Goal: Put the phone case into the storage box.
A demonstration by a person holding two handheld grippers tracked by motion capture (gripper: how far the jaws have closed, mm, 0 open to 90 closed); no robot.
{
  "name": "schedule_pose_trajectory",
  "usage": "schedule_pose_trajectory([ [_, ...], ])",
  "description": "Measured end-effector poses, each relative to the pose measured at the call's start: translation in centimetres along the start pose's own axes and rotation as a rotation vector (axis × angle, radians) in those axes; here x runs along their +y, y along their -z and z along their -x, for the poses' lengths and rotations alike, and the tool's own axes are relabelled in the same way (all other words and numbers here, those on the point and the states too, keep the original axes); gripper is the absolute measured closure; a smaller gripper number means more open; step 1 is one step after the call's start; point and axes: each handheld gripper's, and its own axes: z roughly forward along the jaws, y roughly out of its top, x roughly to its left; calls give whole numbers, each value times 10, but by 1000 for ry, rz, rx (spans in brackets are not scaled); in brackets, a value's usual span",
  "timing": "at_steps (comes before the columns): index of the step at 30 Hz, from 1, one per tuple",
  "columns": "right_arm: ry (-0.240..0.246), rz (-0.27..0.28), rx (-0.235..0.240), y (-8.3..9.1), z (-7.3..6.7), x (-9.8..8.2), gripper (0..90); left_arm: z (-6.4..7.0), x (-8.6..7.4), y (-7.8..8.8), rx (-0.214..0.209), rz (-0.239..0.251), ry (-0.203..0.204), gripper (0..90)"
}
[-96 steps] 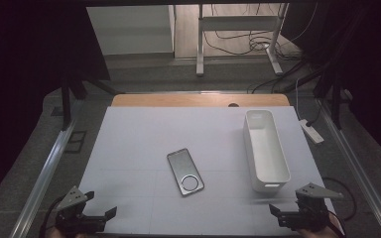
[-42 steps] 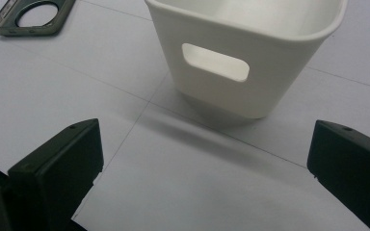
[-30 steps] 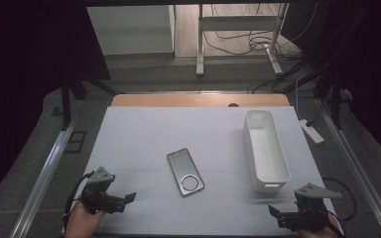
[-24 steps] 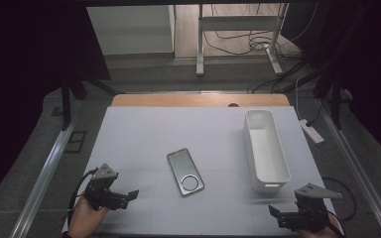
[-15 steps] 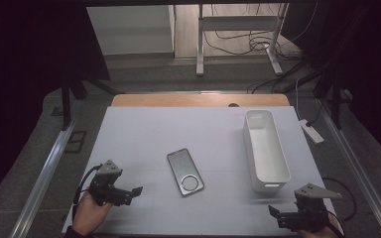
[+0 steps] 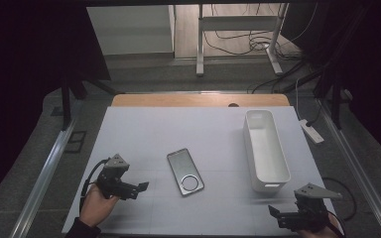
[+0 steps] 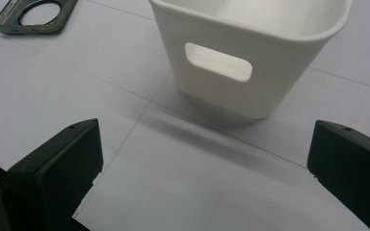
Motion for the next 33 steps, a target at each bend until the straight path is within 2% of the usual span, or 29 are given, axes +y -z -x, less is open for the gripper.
schedule_pose_trajectory([
  [6,1,2,-2,1,0,0,0,0,10,-8,-13,-11,-18,0],
  [10,0,2,0,0,0,0,0,-1,16,-13,-24,3,4,0],
  [17,-3,8,0,1,0,0,0,-2,25,-17,-34,3,-3,0],
  [24,-4,8,0,1,0,0,0,-1,37,-25,-33,-16,-33,0],
  [33,1,6,1,1,0,0,0,1,50,-37,-35,-38,-53,0],
])
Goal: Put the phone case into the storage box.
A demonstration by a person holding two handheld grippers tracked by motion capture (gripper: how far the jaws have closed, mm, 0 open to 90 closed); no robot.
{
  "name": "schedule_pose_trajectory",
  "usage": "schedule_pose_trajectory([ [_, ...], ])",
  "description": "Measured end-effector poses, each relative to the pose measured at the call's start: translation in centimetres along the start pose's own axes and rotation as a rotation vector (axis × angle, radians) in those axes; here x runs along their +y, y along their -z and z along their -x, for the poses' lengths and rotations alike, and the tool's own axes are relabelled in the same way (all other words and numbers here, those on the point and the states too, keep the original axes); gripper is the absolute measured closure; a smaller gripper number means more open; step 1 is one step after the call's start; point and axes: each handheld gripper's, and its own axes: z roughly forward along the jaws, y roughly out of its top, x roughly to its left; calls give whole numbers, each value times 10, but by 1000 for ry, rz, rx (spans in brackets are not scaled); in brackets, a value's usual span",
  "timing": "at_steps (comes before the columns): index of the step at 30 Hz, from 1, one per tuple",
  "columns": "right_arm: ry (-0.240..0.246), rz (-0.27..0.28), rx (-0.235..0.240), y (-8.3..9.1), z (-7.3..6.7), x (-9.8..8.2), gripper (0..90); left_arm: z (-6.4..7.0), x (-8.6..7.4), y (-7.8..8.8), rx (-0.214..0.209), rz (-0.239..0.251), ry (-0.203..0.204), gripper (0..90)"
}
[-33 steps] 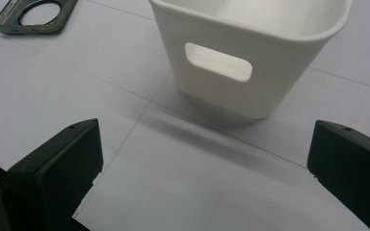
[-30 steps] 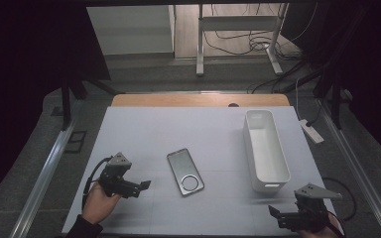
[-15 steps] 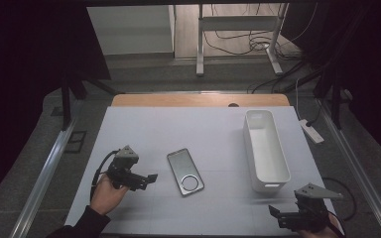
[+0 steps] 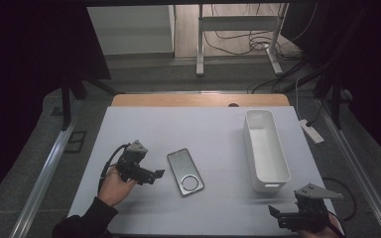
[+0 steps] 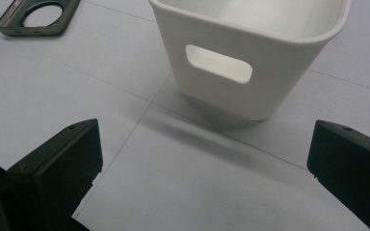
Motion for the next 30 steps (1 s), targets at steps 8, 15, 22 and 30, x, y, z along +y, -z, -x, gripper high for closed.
schedule_pose_trajectory([
  [8,-2,3,3,0,0,0,0,1,12,-8,1,-14,-12,0],
  [15,-2,3,4,0,0,0,0,3,24,-16,-3,-26,-30,0],
  [22,-4,4,6,0,0,0,0,5,33,-22,-3,-36,-39,0],
  [30,-3,5,7,0,0,0,0,6,43,-30,-8,-55,-54,0],
])
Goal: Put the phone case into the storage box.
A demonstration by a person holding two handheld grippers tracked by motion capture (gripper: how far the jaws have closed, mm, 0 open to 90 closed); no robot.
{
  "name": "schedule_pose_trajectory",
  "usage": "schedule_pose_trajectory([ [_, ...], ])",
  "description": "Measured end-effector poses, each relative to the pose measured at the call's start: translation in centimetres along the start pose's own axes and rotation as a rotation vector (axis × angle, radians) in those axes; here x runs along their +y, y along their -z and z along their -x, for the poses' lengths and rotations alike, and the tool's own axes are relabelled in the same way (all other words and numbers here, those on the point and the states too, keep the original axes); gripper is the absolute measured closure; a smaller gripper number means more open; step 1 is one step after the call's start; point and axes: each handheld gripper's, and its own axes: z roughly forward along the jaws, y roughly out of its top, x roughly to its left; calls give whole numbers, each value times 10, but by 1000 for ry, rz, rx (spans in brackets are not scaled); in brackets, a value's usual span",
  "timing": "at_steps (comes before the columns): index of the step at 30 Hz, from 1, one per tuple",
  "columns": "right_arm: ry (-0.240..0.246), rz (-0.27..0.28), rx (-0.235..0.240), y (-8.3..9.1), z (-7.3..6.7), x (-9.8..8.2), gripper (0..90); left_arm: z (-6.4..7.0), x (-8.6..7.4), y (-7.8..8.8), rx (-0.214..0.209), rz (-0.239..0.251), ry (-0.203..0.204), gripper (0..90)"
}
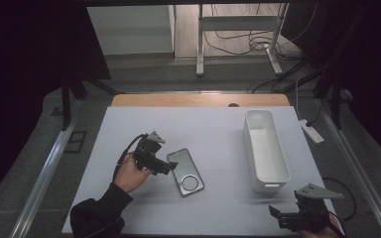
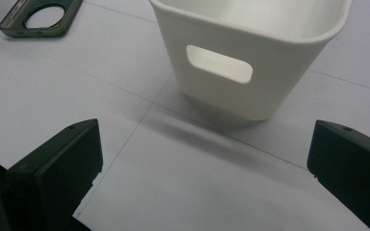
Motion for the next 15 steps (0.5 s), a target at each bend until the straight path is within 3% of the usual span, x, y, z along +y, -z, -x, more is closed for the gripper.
schedule_pose_trajectory([
  [15,2,-2,0,0,0,0,0,4,20,-17,-20,-33,-32,0],
])
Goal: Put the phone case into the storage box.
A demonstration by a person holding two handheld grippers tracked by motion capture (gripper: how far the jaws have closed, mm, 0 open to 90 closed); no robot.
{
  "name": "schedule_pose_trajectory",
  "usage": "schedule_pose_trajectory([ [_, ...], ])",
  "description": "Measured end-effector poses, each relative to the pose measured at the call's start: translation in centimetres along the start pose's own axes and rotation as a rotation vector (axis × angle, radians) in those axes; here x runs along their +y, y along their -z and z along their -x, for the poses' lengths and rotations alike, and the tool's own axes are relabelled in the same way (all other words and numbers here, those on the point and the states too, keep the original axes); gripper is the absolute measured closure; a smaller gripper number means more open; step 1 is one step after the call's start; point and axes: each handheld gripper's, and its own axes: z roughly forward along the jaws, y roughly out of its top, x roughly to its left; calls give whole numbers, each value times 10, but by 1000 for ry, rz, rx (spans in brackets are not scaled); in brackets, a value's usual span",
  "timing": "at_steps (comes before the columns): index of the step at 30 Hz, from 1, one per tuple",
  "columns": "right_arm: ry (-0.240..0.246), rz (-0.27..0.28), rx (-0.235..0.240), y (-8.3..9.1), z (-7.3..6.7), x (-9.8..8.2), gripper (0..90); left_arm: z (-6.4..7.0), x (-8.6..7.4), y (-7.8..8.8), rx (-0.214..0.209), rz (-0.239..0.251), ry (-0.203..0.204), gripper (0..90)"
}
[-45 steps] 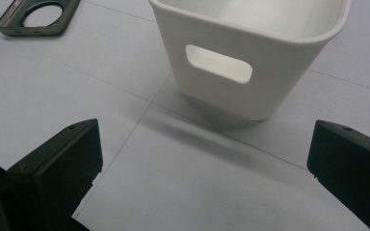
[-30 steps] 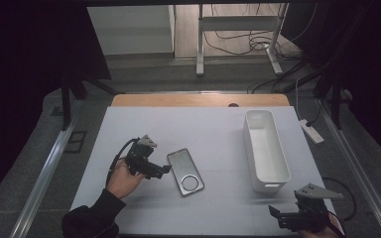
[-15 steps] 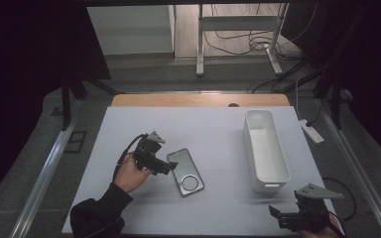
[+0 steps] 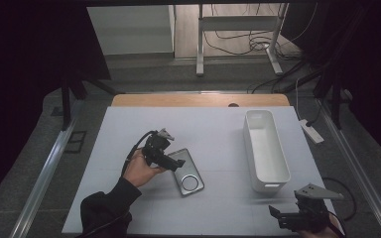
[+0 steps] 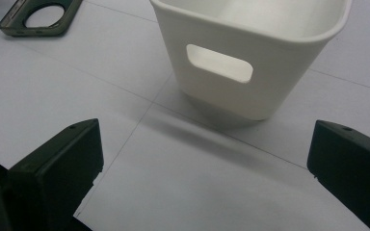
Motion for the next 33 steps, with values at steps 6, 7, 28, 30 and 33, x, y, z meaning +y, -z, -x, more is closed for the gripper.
schedule_pose_trajectory([
  [6,1,-1,-1,0,0,0,0,4,5,-6,16,-27,-31,179],
  [7,1,-1,-1,0,0,0,0,4,5,-7,4,-25,-35,240],
  [28,7,-11,-5,-1,-1,0,0,2,3,-24,-32,-98,-49,891],
  [30,7,-13,-5,-1,-1,0,0,1,2,-26,-30,-106,-48,891],
  [33,10,-15,-10,-1,-1,0,0,0,0,-30,-27,-119,-48,891],
])
